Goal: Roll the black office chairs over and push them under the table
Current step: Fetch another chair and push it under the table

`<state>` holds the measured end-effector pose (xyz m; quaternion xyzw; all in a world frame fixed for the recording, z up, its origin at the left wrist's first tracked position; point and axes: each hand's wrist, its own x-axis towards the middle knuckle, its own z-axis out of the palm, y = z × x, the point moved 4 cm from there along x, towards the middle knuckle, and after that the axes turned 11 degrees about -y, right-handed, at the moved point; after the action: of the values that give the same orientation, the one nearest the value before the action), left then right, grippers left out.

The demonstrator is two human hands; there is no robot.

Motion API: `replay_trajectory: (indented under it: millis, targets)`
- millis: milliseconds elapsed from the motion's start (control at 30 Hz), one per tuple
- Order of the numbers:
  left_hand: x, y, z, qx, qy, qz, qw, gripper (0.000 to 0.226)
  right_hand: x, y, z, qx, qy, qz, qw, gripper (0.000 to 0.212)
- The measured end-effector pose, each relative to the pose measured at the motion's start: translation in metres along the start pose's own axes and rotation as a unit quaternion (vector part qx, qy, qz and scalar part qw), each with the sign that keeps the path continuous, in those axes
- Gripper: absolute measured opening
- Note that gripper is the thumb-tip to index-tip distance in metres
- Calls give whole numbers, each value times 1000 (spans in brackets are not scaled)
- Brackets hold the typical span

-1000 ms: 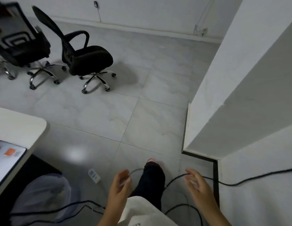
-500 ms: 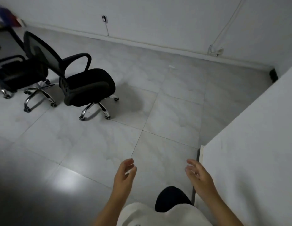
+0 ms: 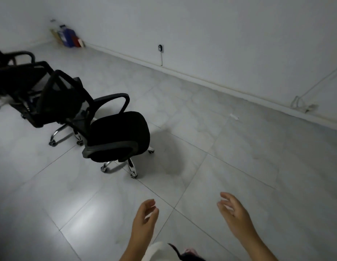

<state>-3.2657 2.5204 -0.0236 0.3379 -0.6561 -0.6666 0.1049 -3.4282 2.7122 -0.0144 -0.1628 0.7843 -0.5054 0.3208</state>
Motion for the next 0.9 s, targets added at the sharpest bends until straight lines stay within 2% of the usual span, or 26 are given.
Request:
replay_trajectory:
  millis: [133, 233, 267, 367, 467, 533, 567, 733, 900]
  targets:
    - [75, 14, 9, 7, 29, -24, 999, 20, 87, -26, -14, -15, -52, -6, 999, 26]
    - [142, 22, 4, -7, 68, -32, 997, 19, 143, -25, -20, -33, -71, 22, 997, 51]
    - [164, 27, 3, -16, 79, -33, 996, 19, 162, -26, -21, -32, -74, 34, 996, 52]
    - [237, 44, 2, -44, 101, -38, 993, 18, 232, -37, -29, -19, -72, 74, 994, 50]
    - [309, 81, 1, -67, 123, -29, 990, 19, 316, -79, -42, -28, -83, 49, 995, 47]
    - [355, 111, 2, -81, 125, -12, 989, 19, 373, -113, -55, -34, -87, 20, 995, 26]
    - [376, 124, 2, -89, 124, -5, 988, 20, 399, -129, -61, -38, -90, 7, 995, 23]
    - [474, 153, -8, -104, 149, -3, 983, 28, 514, -183, -72, -20, -101, -21, 994, 20]
    - [565, 145, -30, -137, 240, -61, 959, 30, 632, -197, -56, -24, -148, 3, 989, 25]
